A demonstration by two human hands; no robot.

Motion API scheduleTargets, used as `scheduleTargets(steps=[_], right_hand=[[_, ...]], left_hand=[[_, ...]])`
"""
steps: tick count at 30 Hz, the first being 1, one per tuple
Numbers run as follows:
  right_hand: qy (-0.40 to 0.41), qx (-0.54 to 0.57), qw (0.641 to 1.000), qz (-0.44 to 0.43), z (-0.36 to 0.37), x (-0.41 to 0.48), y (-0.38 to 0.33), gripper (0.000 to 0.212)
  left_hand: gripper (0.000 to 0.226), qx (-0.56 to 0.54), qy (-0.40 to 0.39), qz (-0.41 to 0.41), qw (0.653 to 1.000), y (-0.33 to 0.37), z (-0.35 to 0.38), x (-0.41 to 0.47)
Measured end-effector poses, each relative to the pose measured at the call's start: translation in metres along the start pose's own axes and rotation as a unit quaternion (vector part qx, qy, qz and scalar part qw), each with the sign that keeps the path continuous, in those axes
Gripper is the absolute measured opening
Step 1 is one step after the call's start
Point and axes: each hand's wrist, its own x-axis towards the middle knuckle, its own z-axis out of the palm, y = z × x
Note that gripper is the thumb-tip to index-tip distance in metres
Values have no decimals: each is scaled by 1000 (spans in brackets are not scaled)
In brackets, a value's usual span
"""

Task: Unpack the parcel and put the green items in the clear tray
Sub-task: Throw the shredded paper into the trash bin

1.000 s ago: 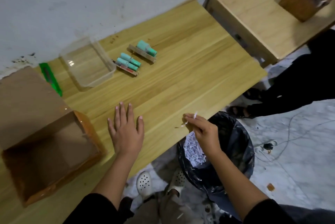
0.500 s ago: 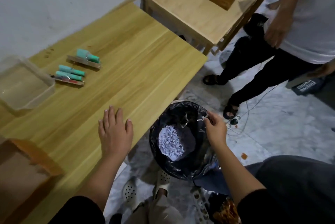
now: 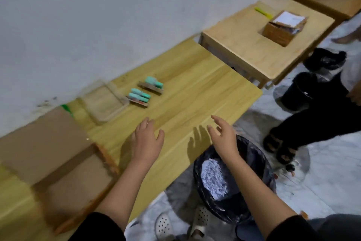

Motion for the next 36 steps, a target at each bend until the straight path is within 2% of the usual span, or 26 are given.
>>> scheduleTargets(steps=[5, 11, 15, 18, 22, 26, 29, 32, 36], right_hand=[[-138, 9, 987, -85, 88, -15, -63, 39], [-292, 8, 948, -124, 170, -54, -90, 42], [-344, -14, 931, -124, 197, -69, -89, 52], [-363, -37, 921, -136, 205, -73, -85, 50], [-314, 0, 943, -113, 191, -68, -83, 44], [-233, 58, 966, -95, 140, -46, -84, 43], [-146, 95, 982, -71, 81, -26, -72, 42], [-25, 117, 992, -33, 14, -14, -42, 40], [112, 140, 983, 37, -56, -21, 14, 38]], left_hand=[[45, -18, 128, -90, 988, -64, -61, -22], [46, -67, 257, -193, 945, -151, -81, -96], [53, -173, 225, -304, 910, -184, -61, -133], [53, -269, 179, -317, 891, -183, -56, -140], [48, -314, 185, -278, 889, -167, -58, -129], [47, -337, 170, -212, 901, -134, -59, -93], [46, -362, 119, -126, 916, -82, -54, -56], [47, -385, 44, -29, 921, -18, -27, -23], [46, -351, -66, 48, 933, 60, 19, -8]])
